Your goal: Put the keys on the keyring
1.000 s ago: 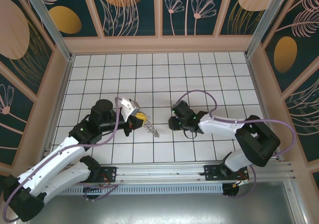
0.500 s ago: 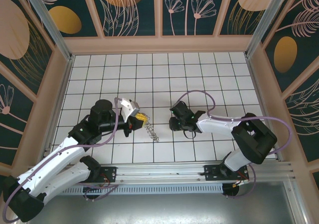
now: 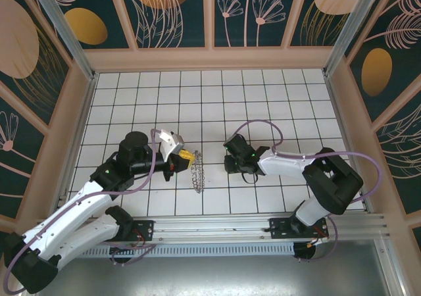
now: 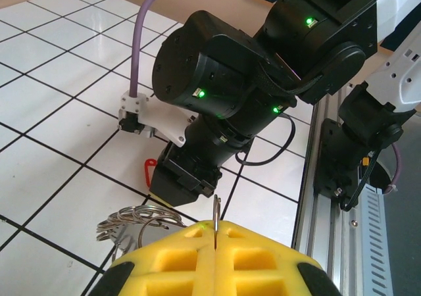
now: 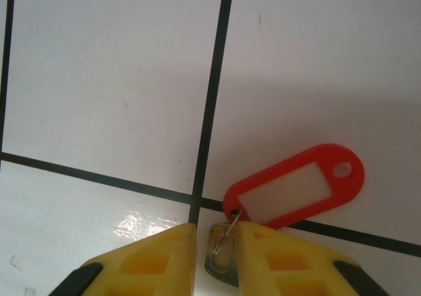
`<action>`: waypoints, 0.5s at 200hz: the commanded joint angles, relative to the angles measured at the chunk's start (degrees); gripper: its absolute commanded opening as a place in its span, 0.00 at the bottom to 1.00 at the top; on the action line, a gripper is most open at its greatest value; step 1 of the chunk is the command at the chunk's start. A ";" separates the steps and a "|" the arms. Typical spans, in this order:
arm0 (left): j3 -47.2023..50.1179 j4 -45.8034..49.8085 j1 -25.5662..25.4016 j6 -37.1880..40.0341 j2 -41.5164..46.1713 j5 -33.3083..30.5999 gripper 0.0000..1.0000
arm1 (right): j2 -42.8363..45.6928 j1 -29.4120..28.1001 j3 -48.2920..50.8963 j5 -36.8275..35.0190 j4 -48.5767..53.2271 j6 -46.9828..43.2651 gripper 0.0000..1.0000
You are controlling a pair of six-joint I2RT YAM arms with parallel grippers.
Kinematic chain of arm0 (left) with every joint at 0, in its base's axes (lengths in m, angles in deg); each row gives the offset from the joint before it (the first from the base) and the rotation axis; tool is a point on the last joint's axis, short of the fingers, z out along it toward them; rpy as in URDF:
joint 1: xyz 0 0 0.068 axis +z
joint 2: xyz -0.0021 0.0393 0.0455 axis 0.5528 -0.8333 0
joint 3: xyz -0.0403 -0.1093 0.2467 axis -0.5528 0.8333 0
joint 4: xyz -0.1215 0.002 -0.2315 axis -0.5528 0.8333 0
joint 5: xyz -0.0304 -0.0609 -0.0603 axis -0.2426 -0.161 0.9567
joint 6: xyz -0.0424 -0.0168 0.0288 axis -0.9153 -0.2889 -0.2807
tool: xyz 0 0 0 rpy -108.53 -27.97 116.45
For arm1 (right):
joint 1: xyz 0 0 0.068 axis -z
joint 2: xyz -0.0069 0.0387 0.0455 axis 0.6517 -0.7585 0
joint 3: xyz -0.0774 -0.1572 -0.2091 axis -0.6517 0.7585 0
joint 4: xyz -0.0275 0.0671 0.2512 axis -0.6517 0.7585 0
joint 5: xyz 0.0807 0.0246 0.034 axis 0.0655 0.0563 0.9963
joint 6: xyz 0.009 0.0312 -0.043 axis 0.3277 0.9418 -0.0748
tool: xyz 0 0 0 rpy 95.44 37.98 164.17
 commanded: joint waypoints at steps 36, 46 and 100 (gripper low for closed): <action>-0.04 -2.71 0.31 -0.57 -0.32 1.52 0.00 | -1.61 -0.28 -1.57 -1.90 -0.82 0.68 0.16; -0.06 -2.68 0.23 -0.55 -0.28 1.48 0.00 | -1.68 -0.28 -1.57 -1.96 -0.79 0.70 0.13; -0.21 -2.29 0.31 -0.55 -1.29 0.64 0.00 | -1.20 -0.28 -1.18 -2.26 -0.32 0.41 0.00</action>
